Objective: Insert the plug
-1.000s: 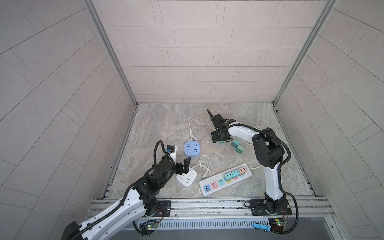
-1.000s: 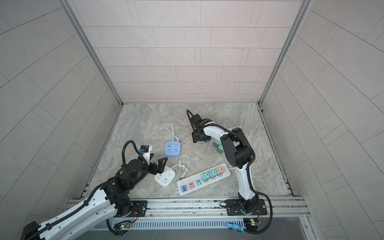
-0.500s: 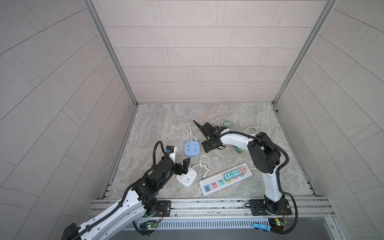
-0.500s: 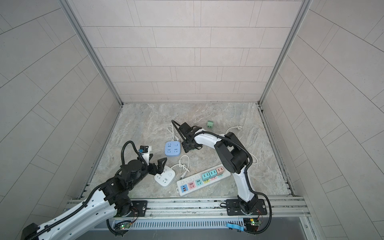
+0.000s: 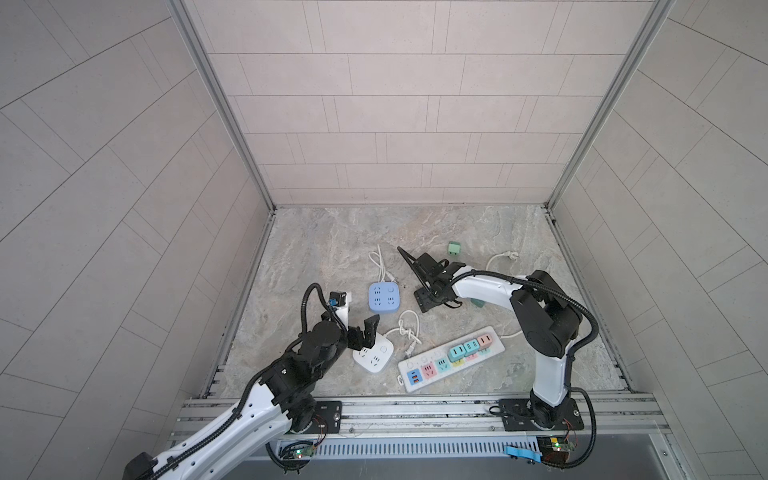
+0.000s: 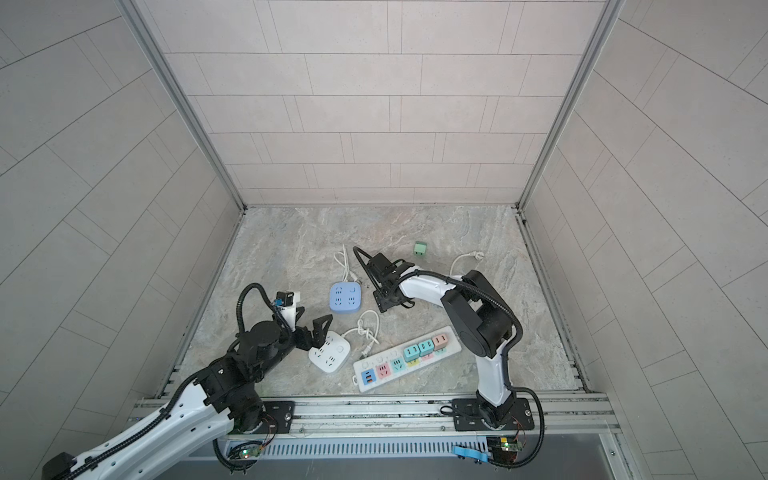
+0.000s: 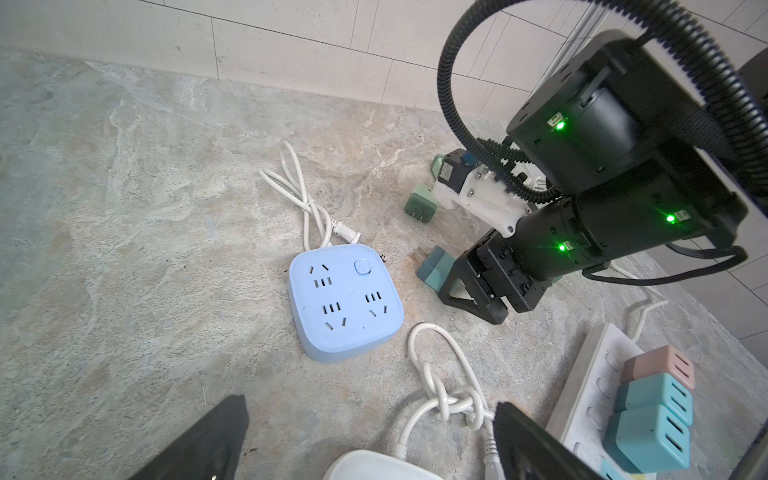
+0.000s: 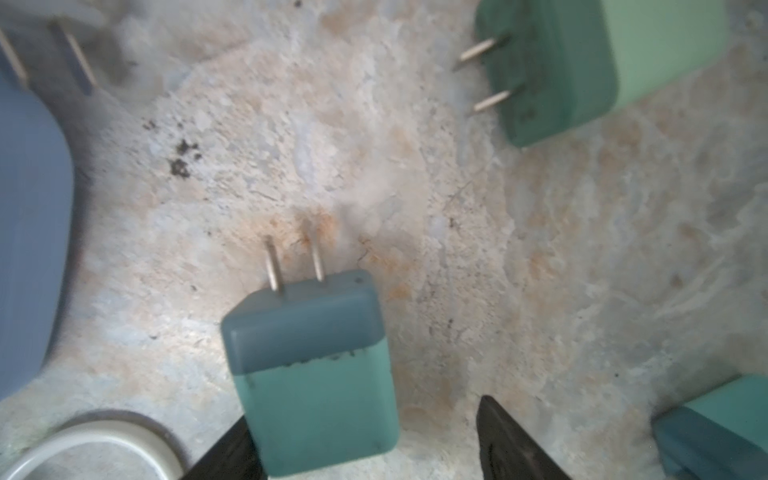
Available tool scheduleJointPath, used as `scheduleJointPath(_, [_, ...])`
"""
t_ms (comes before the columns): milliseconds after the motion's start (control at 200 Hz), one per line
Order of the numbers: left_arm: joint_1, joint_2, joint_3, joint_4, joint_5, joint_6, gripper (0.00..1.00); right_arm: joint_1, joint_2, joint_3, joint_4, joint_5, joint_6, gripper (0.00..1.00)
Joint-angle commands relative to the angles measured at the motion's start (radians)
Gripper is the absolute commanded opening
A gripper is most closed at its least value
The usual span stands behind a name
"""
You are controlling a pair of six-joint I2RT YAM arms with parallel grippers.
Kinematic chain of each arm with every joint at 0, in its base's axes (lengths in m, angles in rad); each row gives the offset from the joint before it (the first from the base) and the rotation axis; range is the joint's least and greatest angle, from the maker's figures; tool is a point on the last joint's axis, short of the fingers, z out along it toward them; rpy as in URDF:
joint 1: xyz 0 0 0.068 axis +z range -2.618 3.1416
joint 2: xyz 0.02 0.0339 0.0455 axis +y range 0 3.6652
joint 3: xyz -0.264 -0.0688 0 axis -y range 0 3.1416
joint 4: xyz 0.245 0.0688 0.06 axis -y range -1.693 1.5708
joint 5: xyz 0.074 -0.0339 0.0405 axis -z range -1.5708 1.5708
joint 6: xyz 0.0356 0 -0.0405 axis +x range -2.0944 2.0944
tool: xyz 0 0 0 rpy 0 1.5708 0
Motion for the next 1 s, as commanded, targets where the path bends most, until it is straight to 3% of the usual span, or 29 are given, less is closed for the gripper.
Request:
scheduleJointPath(0, [0.007,-0.011,0.012,-0.011,-0.007,-0.003,1.0,-0.06,-0.008,-0.048,0.027,-0.019,0.021,0.78])
scheduleJointPath(480, [0.007,0.054,0.054,0.02,0.046,-0.005,1.0,-0.14,0.099,0.061,0.086,-0.073,0.092,0.78])
scheduleJointPath(690, [0.007,0.08,0.051,0.043,0.048,-0.009,1.0,-0.132,-0.052,-0.03,0.147,-0.044,0.188,0.79])
scheduleJointPath(851, [0.007,0.064,0.045,0.035,0.041,-0.009,1.0,-0.089,-0.185,-0.087,0.199,0.024,0.268,0.85])
scheduleJointPath(996, [0.007,0.027,0.037,0.021,0.041,-0.009,1.0,-0.068,-0.173,-0.038,0.19,0.101,0.356,0.89])
